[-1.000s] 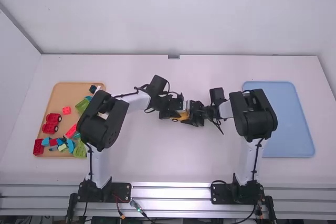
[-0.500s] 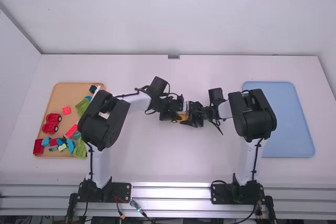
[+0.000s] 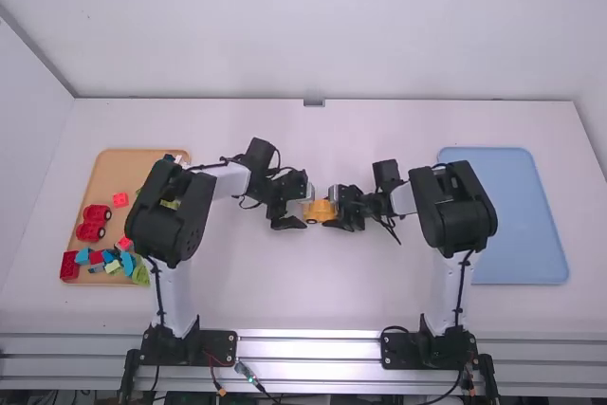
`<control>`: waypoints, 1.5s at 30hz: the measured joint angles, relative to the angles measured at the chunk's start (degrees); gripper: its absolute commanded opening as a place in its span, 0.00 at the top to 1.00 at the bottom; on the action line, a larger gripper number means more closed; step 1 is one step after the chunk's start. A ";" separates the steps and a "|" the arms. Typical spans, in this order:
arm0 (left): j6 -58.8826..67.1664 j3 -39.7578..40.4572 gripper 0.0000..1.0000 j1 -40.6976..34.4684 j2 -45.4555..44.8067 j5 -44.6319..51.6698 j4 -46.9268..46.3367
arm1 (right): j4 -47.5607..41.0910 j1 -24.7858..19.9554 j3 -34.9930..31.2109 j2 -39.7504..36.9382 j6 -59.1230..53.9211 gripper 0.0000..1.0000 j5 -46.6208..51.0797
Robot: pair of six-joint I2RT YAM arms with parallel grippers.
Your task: Assemble lego blocks to make yellow taxi
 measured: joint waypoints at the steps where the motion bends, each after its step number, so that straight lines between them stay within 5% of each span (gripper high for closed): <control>1: -0.02 0.00 0.01 0.55 0.00 0.98 0.59 | -0.02 0.00 0.00 0.00 -0.02 0.62 -0.02; 8: 0.63 0.00 0.01 3.72 -0.02 9.14 1.90 | 0.02 0.00 0.02 0.00 0.00 0.62 -0.02; 15: 0.85 3.19 0.01 7.26 0.00 16.70 -7.02 | 0.07 0.00 0.02 0.00 -0.02 0.62 -0.02; 19: 1.64 9.20 0.19 8.00 0.00 17.42 -16.33 | 0.11 0.00 0.02 0.00 0.00 0.62 -0.02; 20: 2.14 9.81 0.18 7.98 0.00 17.33 -17.20 | 0.13 0.00 0.02 0.00 0.04 0.62 -0.02; 21: 3.61 11.74 0.01 7.91 0.00 17.05 -20.22 | 0.13 0.00 0.00 0.00 0.02 0.62 -0.02; 25: 7.15 15.23 0.01 6.88 -0.02 15.82 -25.81 | 0.17 0.00 0.02 0.00 0.09 0.62 -0.02; 45: -1.90 12.24 0.01 0.81 -0.02 7.82 -12.48 | 0.59 0.00 0.02 0.00 0.79 0.62 0.13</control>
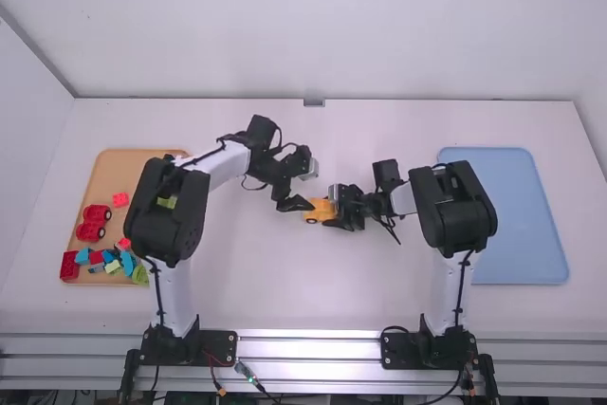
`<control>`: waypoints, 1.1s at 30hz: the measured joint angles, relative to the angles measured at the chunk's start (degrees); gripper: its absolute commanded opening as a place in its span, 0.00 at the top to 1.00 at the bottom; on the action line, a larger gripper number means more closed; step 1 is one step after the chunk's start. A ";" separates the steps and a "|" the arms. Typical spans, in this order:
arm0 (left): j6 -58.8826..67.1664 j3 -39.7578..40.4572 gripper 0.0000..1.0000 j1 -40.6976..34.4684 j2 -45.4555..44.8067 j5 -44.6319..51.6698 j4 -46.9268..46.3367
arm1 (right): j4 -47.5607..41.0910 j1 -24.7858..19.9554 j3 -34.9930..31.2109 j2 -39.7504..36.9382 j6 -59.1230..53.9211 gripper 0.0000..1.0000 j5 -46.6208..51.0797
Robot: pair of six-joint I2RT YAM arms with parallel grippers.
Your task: Assemble lego blocks to make yellow taxi
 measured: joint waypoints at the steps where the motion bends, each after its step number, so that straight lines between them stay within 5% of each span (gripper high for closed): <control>1: -0.72 0.00 0.01 -0.02 0.00 -0.02 0.15 | 0.00 0.00 0.00 0.00 0.04 0.62 0.02; 4: -2.99 0.02 0.50 0.13 0.00 -0.63 1.38 | 0.00 0.00 -0.02 0.00 0.04 0.62 0.02; 6: -3.52 0.00 0.69 0.11 0.00 -0.83 1.51 | 0.02 0.00 -0.02 0.00 0.11 0.62 0.02; 7: -3.85 0.02 0.91 0.11 0.00 -0.90 1.40 | 0.00 0.00 -0.02 0.00 0.09 0.62 0.04; 8: -4.07 0.00 0.98 0.11 0.00 -0.87 1.22 | 0.00 0.00 0.00 0.00 0.04 0.62 0.02; 15: -0.02 -0.96 0.98 -0.28 0.00 1.68 -0.20 | 0.04 0.00 -0.02 0.00 0.13 0.63 0.02; 33: -6.56 -10.82 0.98 -3.04 -0.31 3.67 22.56 | -0.13 -0.22 -0.02 0.00 0.20 0.63 -0.13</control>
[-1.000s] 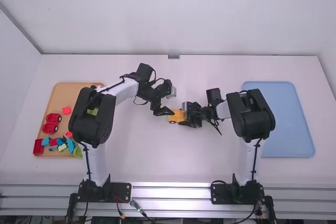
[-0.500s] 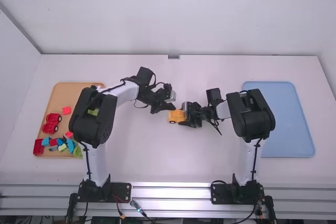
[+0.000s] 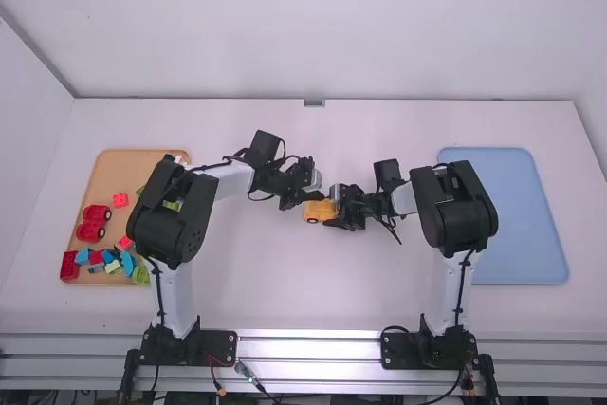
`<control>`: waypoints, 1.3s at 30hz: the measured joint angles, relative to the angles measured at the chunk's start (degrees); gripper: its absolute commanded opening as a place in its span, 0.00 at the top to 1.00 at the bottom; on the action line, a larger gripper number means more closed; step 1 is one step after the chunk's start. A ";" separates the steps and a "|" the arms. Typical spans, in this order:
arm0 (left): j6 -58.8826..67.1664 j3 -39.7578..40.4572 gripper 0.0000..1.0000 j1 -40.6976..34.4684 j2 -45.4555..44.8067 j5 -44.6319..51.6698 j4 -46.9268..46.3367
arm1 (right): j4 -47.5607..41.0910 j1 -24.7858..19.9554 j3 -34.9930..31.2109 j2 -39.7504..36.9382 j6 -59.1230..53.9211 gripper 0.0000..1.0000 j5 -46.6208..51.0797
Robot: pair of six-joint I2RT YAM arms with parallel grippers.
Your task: Assemble lego blocks to make yellow taxi
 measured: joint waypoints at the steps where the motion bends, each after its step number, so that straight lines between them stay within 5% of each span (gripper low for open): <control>1: -1.01 0.02 0.98 -0.72 -0.24 -1.20 0.35 | -0.07 0.00 0.00 0.00 -0.02 0.63 -0.02; 10: -3.76 0.00 0.98 -2.58 -2.29 -8.85 -1.33 | -0.22 -0.04 0.00 0.00 -0.13 0.64 -0.04; 24: -14.43 -12.79 0.98 -4.02 -5.38 -14.99 23.04 | -0.11 0.28 0.00 0.00 -0.07 0.64 0.04; 39: -19.61 -15.80 0.95 2.32 -10.78 -14.60 22.27 | 0.09 0.37 0.00 0.00 0.00 0.64 0.15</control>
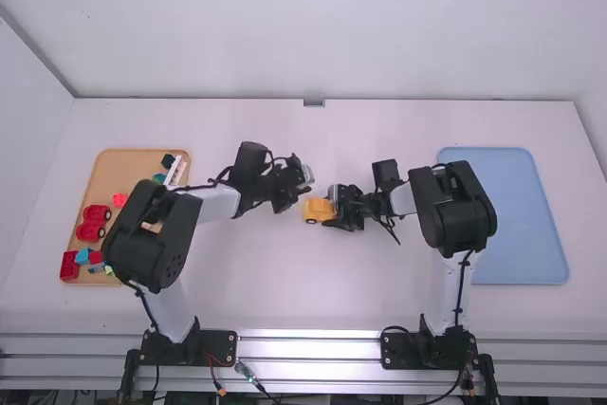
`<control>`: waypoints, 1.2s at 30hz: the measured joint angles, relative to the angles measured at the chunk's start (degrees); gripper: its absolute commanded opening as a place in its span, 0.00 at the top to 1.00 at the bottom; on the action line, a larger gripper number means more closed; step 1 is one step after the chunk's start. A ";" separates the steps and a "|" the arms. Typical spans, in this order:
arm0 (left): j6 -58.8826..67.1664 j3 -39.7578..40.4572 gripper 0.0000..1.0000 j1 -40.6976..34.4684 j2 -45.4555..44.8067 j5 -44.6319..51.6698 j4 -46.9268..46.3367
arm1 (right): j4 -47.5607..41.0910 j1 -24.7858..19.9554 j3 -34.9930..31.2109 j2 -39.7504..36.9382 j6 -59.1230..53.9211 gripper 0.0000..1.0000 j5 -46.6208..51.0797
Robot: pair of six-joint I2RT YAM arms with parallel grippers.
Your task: Assemble lego blocks to make yellow taxi
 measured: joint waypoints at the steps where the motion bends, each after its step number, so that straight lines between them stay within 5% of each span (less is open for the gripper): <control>1: -0.61 0.00 0.64 1.01 -0.83 1.11 0.20 | 0.04 0.00 0.00 0.00 0.07 0.64 0.00; 2: -1.38 0.02 0.38 1.75 -1.29 1.55 0.20 | 0.09 0.00 0.00 0.00 0.17 0.64 0.00; 3: -2.14 0.02 0.32 2.21 -1.49 1.62 0.15 | 0.07 0.02 0.00 0.00 0.15 0.64 0.00; 4: -2.97 0.00 0.01 2.91 -1.66 1.57 0.13 | 0.39 0.00 0.00 0.00 0.24 0.64 0.02; 7: -7.50 0.02 0.01 6.01 -1.73 0.81 0.00 | 3.65 0.00 -0.07 0.00 2.67 0.72 1.05; 13: -11.58 0.02 0.01 10.38 -1.73 -0.17 0.11 | 1.70 -0.79 -0.22 -1.46 6.38 0.72 2.97; 19: -12.70 0.00 0.01 12.52 -1.73 -1.55 0.13 | -10.93 -4.87 -0.83 -16.94 7.56 0.79 11.34; 27: -12.79 0.00 0.01 12.39 -1.73 -8.59 0.50 | -21.94 -20.52 -0.79 -35.63 10.36 0.81 24.96; 36: -12.76 0.02 0.01 12.39 -1.73 -10.43 3.32 | -18.95 -41.59 -0.79 -35.34 20.65 0.76 31.41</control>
